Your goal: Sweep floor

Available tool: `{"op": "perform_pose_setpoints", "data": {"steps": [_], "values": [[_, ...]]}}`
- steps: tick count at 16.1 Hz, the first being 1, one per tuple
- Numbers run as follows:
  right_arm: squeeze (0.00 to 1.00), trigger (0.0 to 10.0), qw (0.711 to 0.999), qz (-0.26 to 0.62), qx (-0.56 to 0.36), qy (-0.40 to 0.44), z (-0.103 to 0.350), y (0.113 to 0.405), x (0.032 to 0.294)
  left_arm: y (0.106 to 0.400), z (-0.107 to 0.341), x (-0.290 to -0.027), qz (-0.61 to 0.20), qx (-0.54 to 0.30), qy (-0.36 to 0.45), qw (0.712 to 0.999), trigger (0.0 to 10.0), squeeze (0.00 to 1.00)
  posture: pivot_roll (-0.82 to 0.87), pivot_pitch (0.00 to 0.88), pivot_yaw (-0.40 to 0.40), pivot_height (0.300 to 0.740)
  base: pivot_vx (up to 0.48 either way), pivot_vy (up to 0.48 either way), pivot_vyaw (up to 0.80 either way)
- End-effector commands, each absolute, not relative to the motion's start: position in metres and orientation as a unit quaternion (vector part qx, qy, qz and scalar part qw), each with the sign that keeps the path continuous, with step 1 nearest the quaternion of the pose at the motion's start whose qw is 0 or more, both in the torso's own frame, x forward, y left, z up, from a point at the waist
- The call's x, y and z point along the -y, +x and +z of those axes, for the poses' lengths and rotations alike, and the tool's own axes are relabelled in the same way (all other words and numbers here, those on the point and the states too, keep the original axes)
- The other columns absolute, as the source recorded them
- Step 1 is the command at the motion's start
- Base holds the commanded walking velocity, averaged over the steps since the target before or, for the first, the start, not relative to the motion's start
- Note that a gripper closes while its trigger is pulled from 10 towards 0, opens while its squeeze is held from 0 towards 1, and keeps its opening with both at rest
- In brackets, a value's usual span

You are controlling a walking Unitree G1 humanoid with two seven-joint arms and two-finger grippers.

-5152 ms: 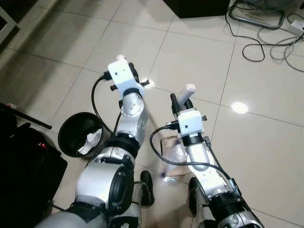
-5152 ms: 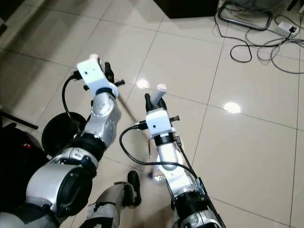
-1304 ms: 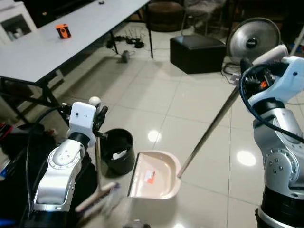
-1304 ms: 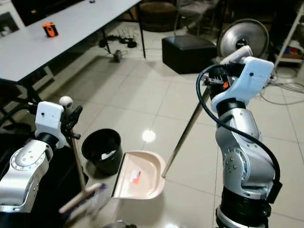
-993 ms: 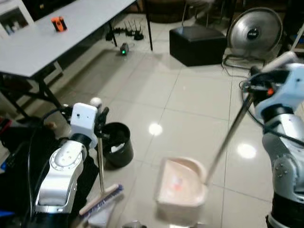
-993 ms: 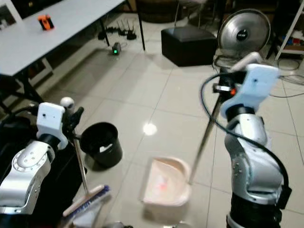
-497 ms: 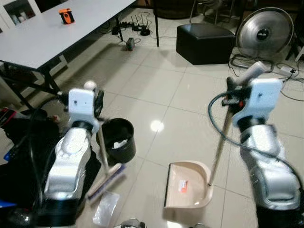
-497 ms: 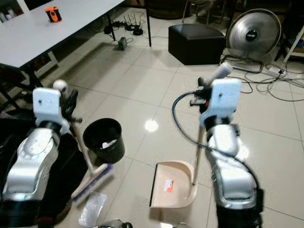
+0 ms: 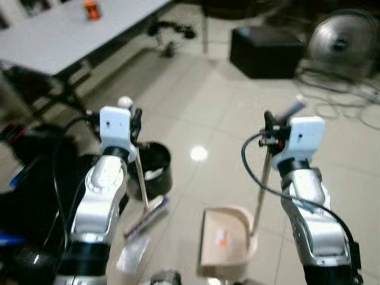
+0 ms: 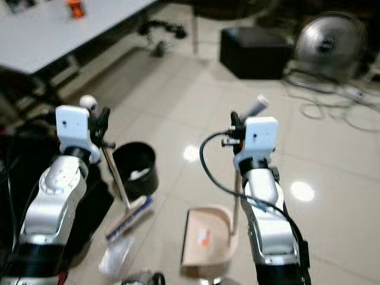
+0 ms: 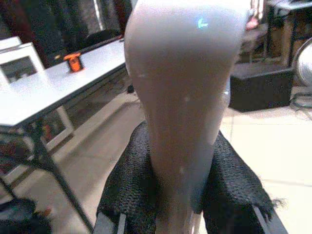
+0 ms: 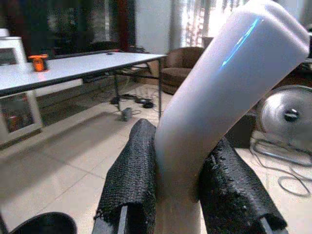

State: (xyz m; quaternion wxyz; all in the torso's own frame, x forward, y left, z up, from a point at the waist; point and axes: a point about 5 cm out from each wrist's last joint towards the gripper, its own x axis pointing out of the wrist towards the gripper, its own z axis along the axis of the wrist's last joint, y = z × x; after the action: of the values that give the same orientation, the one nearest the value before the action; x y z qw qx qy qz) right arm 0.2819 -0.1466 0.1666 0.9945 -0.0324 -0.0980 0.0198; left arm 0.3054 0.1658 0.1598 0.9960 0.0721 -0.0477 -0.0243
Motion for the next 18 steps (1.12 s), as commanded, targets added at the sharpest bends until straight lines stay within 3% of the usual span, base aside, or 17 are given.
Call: {"op": "perform_pose_setpoints", "data": {"steps": [1, 3, 13, 16, 18], "values": [[0.0, 10.0, 0.991, 0.037, 0.122, -0.034, 0.171, 0.28, 0.142, 0.301, 0.165, -0.17, -0.025, 0.061, 0.091, 0.994, 10.0, 0.0, -0.02, 0.069, 0.099, 0.74, 0.0, 0.27, 0.8], [0.0, 10.0, 0.99, 0.049, 0.125, -0.042, 0.17, 0.28, 0.142, 0.297, 0.164, -0.174, -0.022, 0.057, 0.094, 0.994, 10.0, 0.0, -0.01, 0.068, 0.095, 0.74, 0.0, 0.384, 0.8], [0.0, 10.0, 0.994, 0.028, 0.106, -0.029, 0.155, 0.276, 0.154, 0.298, 0.162, -0.175, -0.026, 0.05, 0.099, 0.993, 10.0, 0.0, -0.02, 0.067, 0.108, 0.74, 0.0, 0.423, 0.0], [0.0, 10.0, 0.993, 0.02, 0.109, -0.031, 0.156, 0.276, 0.158, 0.303, 0.163, -0.171, -0.024, 0.051, 0.138, 0.989, 10.0, 0.0, -0.03, 0.068, 0.11, 0.74, 0.0, -0.244, 0.0], [0.0, 10.0, 0.993, 0.017, 0.11, -0.033, 0.156, 0.276, 0.16, 0.307, 0.162, -0.169, -0.019, 0.05, 0.119, 0.991, 10.0, 0.0, -0.03, 0.068, 0.11, 0.74, 0.0, -0.448, 0.0]]}}
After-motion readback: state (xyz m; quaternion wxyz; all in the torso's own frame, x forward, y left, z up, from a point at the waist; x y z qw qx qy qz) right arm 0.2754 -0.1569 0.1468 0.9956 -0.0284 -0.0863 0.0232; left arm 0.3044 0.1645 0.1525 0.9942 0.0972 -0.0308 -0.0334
